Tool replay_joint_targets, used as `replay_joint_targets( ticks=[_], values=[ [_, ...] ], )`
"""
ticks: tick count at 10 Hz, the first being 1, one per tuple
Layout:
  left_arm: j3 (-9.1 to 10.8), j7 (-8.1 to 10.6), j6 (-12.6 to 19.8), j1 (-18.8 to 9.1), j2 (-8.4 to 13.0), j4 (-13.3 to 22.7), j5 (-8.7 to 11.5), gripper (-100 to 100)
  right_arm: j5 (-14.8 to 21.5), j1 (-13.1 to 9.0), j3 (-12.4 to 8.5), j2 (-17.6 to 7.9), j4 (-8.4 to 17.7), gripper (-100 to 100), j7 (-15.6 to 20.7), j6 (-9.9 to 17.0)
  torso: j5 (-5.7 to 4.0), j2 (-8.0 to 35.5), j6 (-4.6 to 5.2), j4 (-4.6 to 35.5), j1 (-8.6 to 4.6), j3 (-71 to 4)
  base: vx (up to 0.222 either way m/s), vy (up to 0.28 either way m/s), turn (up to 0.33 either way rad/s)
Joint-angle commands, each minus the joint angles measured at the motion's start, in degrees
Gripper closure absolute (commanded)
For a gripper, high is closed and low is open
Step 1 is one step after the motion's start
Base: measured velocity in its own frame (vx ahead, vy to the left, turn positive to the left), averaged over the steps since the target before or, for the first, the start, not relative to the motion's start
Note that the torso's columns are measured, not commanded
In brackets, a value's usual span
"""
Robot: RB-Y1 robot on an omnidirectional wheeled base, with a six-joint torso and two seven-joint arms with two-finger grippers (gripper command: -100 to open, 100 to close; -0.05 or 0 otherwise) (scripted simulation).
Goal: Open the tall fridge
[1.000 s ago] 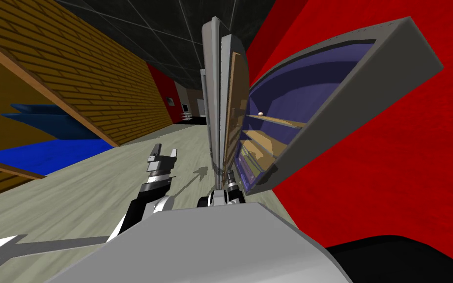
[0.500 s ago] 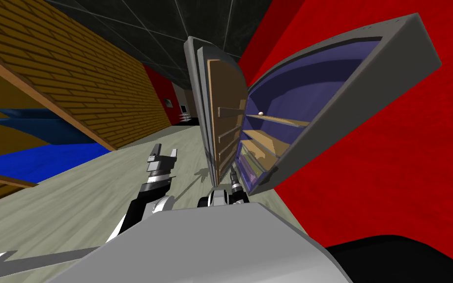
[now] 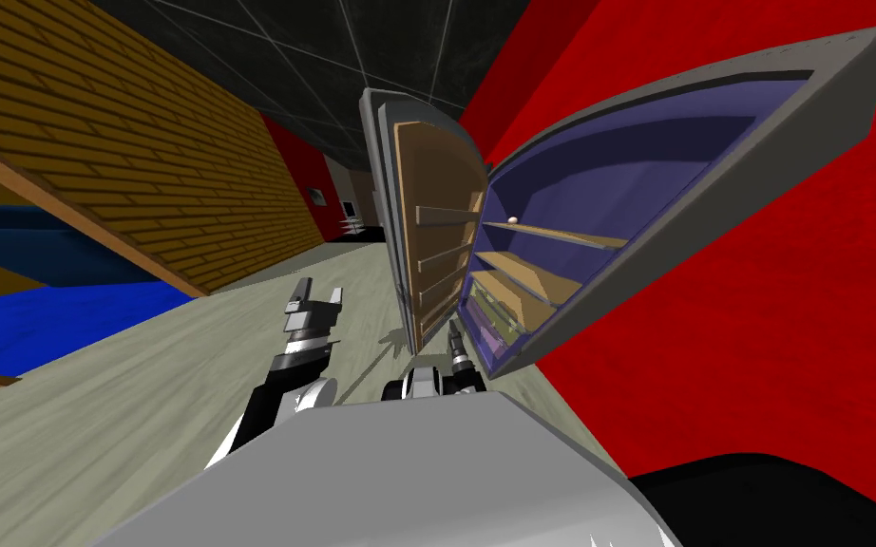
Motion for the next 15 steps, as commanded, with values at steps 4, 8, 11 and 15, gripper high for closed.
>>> replay_joint_targets(
  ticks=[4,8,11,15],
  values=[
    [0.0,0.0,0.0,0.0,0.0,0.0,0.0,0,-1.3,0.6,-2.3,1.5,-0.4,-100,2.0,0.1,0.02,0.0,-0.01,0.0,0.05,0.0,0.071,0.22,-0.088],
    [0.01,0.0,0.0,0.0,0.0,0.0,0.0,0,-1.6,0.8,-2.8,7.0,-0.6,-100,2.5,0.1,-0.07,0.0,0.0,0.0,-0.24,0.0,0.026,0.074,-0.03],
    [0.01,0.0,0.0,0.0,0.0,0.0,0.0,0,-1.7,0.9,-2.9,11.6,-0.6,-100,2.6,0.2,0.02,0.0,0.0,0.0,0.03,0.0,0.009,0.031,-0.012],
    [0.02,0.0,0.0,0.0,0.0,0.0,0.0,0,-2.3,0.7,-3.0,11.3,-2.3,-100,3.8,2.4,-0.01,-0.1,0.0,0.0,-0.04,-0.1,0.032,0.007,-0.037]
  ],
)
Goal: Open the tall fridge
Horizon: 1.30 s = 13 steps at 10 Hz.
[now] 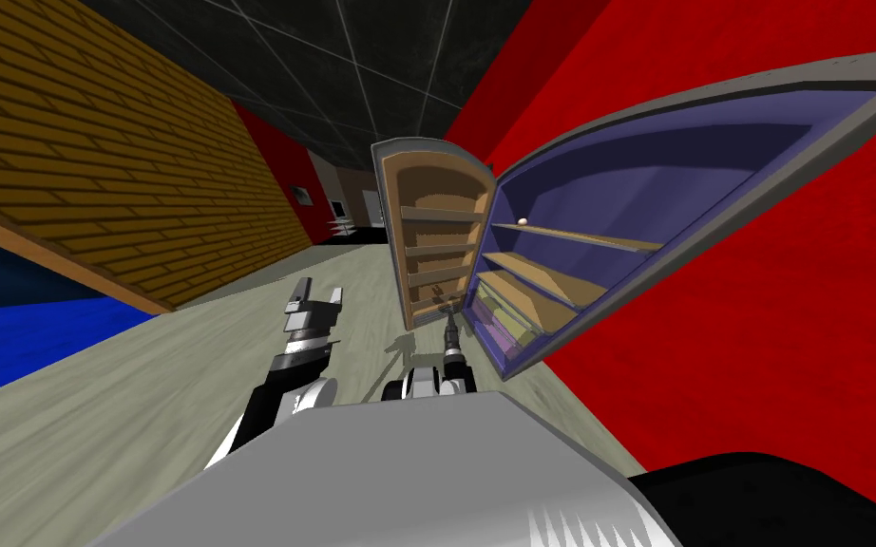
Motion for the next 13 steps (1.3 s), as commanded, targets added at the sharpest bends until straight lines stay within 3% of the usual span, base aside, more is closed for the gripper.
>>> replay_joint_targets(
  ticks=[1,9,10,11,13],
  values=[
    [0.0,0.0,0.0,0.0,0.0,0.0,0.0,0,-0.8,0.1,-0.3,0.0,-2.8,-100,1.2,3.2,0.02,0.2,0.01,0.1,0.05,0.1,-0.004,0.022,-0.113],
    [0.0,0.0,0.0,0.0,0.0,0.0,0.0,0,-4.2,0.7,-1.5,0.2,-13.8,-100,6.1,16.0,0.02,0.1,0.0,0.0,0.06,0.1,-0.007,0.031,-0.108],
    [0.0,0.0,0.0,0.0,0.0,0.0,0.0,0,-3.9,0.7,-1.5,0.4,-13.2,-100,5.9,15.2,0.02,0.1,0.0,0.0,0.06,0.1,-0.002,0.016,-0.025],
    [0.0,0.0,0.0,0.0,0.0,0.0,0.0,0,-3.9,0.7,-1.5,0.4,-13.3,0,6.0,15.6,0.0,0.1,-0.01,0.0,0.01,0.1,0.0,0.0,0.0],
    [0.0,0.0,0.0,0.0,0.0,0.0,0.0,0,-3.9,0.7,-1.5,0.4,-13.3,0,6.0,15.5,0.0,0.1,0.0,0.0,0.0,0.1,0.0,0.0,0.0]
  ],
)
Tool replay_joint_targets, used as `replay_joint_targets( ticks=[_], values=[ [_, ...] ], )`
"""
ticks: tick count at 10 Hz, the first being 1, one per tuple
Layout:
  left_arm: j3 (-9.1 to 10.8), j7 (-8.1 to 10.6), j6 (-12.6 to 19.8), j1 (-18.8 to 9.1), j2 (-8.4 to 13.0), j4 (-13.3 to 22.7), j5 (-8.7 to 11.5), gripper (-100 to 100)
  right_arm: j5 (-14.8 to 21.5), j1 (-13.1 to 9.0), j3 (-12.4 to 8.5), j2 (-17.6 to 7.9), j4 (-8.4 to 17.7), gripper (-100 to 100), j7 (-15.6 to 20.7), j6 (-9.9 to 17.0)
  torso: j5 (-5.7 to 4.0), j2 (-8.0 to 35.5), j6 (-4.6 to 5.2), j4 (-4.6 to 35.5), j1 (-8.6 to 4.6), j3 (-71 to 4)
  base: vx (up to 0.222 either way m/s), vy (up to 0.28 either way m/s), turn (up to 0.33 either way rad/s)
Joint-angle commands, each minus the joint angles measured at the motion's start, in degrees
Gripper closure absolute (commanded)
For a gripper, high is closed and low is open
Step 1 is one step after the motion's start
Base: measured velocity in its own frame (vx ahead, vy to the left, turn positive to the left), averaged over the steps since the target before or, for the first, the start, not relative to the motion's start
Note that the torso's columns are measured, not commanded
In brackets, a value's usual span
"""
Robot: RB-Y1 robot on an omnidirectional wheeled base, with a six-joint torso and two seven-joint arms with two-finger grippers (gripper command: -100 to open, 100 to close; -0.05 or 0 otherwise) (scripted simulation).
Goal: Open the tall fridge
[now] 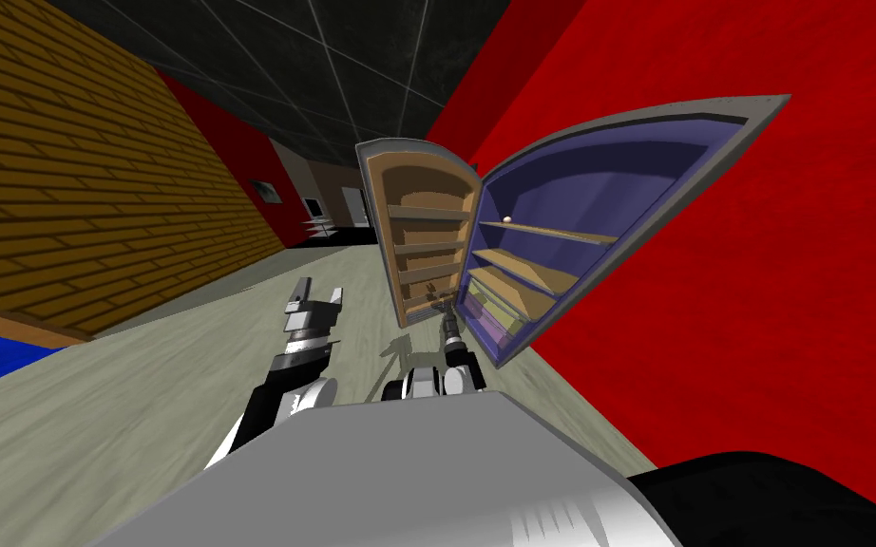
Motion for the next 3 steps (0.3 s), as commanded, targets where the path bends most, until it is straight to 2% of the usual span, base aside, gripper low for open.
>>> replay_joint_targets(
  ticks=[1,3],
  values=[
    [0.0,0.0,0.0,0.0,0.0,0.0,0.0,0,0.0,0.0,0.0,0.0,0.0,0,0.0,0.0,0.01,0.0,0.0,0.0,0.03,0.0,0.0,0.0,0.0],
    [0.0,0.0,0.0,0.0,0.0,0.0,0.0,0,0.0,0.0,0.0,0.0,0.0,0,0.0,0.0,0.02,0.0,0.0,0.0,0.05,0.0,0.0,0.0,0.0]
  ],
)
